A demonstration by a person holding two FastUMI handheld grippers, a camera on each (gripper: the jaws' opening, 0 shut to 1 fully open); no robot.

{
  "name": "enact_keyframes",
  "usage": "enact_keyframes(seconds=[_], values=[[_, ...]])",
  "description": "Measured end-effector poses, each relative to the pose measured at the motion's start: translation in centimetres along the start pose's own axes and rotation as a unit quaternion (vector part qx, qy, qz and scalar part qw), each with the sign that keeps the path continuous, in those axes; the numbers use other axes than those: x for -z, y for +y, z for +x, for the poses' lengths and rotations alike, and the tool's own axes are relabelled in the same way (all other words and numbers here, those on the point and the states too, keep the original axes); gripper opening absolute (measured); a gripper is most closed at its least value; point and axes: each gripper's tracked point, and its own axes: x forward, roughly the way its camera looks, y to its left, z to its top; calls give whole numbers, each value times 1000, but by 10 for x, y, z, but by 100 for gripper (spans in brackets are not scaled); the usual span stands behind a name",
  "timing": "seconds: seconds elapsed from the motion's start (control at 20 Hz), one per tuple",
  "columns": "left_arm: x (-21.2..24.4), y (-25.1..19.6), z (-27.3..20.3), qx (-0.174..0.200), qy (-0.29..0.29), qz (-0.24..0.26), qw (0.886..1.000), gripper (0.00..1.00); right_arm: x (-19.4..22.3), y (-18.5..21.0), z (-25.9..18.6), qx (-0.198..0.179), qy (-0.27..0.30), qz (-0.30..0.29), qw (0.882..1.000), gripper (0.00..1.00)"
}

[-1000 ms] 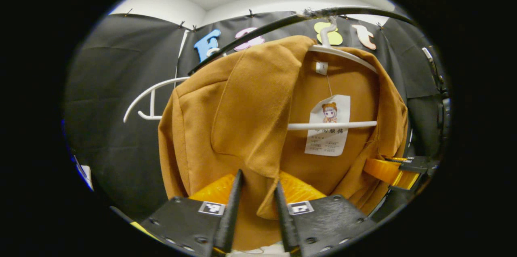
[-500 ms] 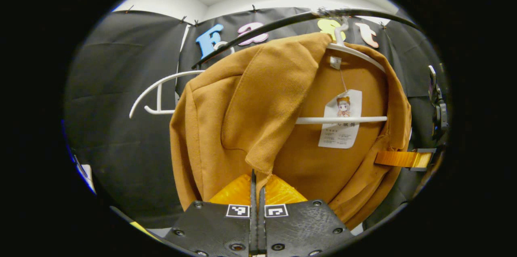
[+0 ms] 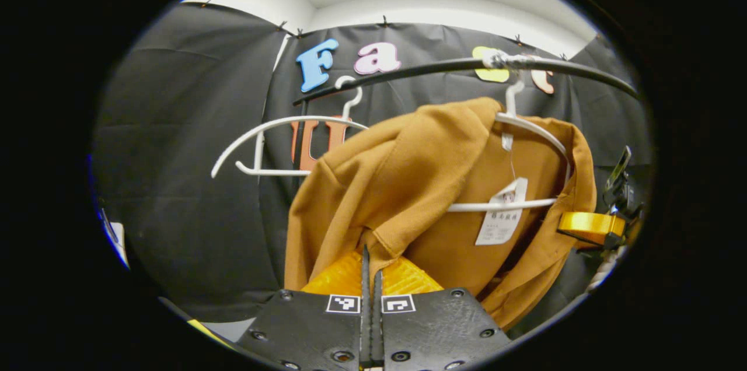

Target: Grasp the clothes on the hanger with both hands and then place them into the laundry hamper below.

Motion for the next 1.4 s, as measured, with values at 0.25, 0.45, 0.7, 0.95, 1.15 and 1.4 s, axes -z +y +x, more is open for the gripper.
enact_keyframes(seconds=[0.25, 0.45, 0.7, 0.95, 1.15, 1.4], values=[[-43, 18, -8, -8, -37, -2, 999, 0, -25, 28, -3, -64, -31, 40, 997, 3], [-71, 37, -10, -16, -60, -13, 998, 3, -45, 47, -12, -107, -56, 67, 990, 4], [-91, 63, 1, -34, -72, -13, 997, 3, -81, 26, -24, -83, -119, 74, 987, 3], [-72, 73, 8, -43, -52, 4, 998, 0, -97, -6, -44, -38, -154, 87, 984, 2], [-46, 84, 13, -45, -24, -10, 999, 0, -98, -24, -57, -16, -166, 101, 981, 2], [-18, 86, 17, -41, 3, -22, 999, 0, -94, -39, -62, -1, -165, 115, 980, 3]])
